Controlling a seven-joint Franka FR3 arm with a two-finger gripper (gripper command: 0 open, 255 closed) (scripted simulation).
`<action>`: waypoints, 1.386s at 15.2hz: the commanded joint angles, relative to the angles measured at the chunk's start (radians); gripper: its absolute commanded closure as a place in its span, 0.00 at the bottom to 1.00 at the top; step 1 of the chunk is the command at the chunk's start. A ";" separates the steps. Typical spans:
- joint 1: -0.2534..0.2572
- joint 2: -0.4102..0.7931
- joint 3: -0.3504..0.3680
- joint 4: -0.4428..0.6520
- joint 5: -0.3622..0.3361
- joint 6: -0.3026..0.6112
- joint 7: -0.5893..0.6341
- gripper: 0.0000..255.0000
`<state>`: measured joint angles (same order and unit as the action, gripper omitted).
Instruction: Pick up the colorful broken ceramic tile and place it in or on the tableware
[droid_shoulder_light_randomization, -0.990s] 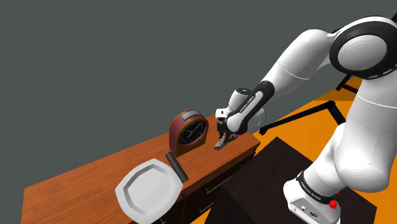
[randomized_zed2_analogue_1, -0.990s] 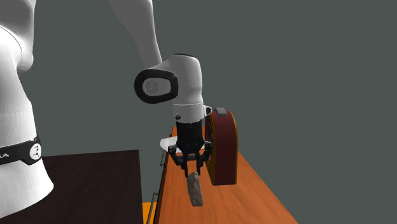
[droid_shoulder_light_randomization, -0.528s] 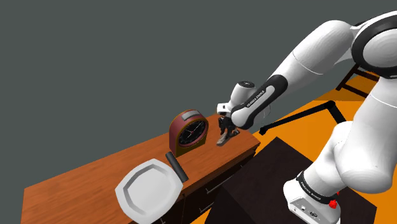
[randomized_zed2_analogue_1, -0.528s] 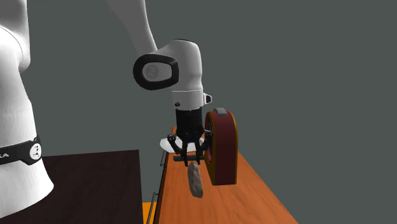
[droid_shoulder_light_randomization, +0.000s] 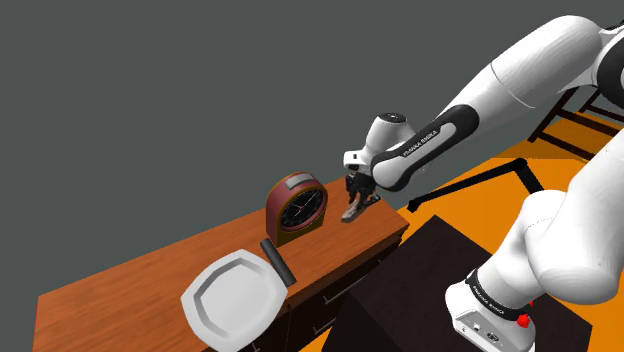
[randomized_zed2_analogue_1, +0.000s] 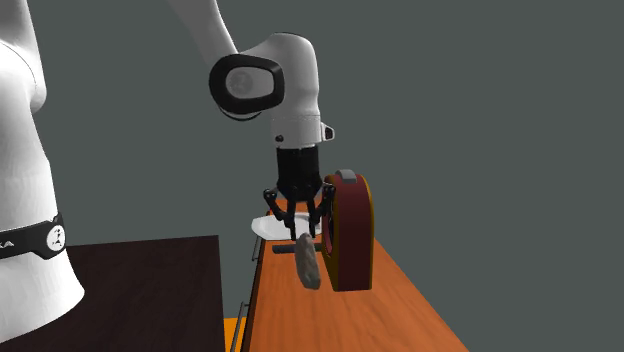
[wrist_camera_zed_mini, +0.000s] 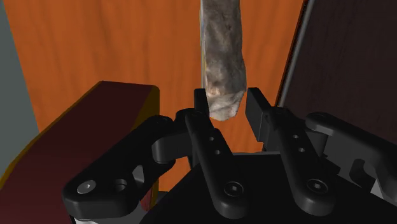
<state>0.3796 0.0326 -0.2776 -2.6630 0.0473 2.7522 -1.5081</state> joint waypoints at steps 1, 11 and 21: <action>0.018 -0.015 0.013 0.005 -0.018 -0.019 0.047 1.00; 0.166 0.055 0.142 0.145 -0.042 -0.090 0.346 1.00; 0.172 0.196 0.159 0.189 -0.044 0.005 0.342 0.00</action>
<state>0.5599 0.2038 -0.1164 -2.4704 0.0032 2.7281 -1.1470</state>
